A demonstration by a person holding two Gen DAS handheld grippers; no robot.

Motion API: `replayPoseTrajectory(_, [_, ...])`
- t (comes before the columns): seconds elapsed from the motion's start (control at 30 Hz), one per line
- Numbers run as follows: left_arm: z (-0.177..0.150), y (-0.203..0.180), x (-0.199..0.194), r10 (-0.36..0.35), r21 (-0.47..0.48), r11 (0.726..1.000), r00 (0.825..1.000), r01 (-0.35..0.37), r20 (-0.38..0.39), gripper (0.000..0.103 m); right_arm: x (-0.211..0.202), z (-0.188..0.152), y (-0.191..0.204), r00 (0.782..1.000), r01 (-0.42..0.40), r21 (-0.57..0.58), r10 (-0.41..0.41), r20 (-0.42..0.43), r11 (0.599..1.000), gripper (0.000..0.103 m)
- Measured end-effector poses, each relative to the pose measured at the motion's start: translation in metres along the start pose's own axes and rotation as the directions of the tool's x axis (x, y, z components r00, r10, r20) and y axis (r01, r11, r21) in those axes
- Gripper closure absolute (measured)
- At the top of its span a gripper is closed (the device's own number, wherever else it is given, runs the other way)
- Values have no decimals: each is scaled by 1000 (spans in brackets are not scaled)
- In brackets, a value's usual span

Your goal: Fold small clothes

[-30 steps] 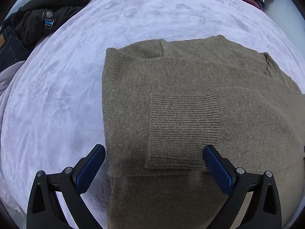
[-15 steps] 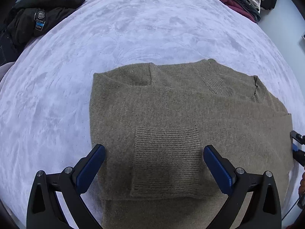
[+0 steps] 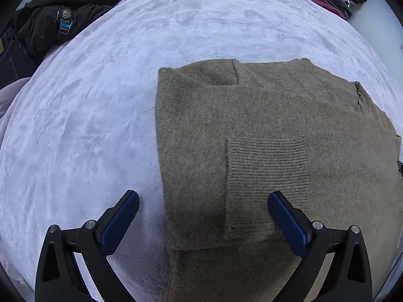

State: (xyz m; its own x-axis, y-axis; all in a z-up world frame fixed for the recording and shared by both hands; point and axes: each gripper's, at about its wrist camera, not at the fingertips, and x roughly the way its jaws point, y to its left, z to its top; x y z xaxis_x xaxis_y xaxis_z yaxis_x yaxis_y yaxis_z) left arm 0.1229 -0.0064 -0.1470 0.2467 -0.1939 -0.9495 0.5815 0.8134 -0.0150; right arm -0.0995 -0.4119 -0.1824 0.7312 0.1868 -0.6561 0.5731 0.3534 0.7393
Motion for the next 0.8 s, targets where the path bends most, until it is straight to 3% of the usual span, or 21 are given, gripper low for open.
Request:
replayPoseTrajectory(0.17, [-5, 8, -22, -42, -17, 999, 999, 43, 17, 0, -10, -2, 12, 997, 76, -1, -76, -1, 997, 84])
replayPoseTrajectory(0.3, [-6, 6, -34, -105, 11, 994, 994, 104, 34, 2, -29, -17, 39, 985, 170, -101, -166, 52, 980, 66])
replayPoseTrajectory(0.43, [-10, -5, -34, -109, 36, 993, 994, 108, 16, 5, -45, -41, 65, 976, 211, -173, -198, 89, 962, 64])
replayPoseTrajectory(0.57, [-15, -7, -33, -96, 27, 995, 995, 96, -8, 5, -52, -65, 83, 979, 198, -201, -184, 84, 959, 62])
replayPoseTrajectory(0.7, [-20, -8, -34, -52, 43, 998, 999, 52, -8, 5, -39, -88, 95, 985, 171, -219, -170, 21, 961, 59])
replayPoseTrajectory(0.8, [-8, 5, -33, -61, 8, 998, 998, 61, 9, 5, -30, -104, 107, 985, 163, -250, -171, -12, 954, 59])
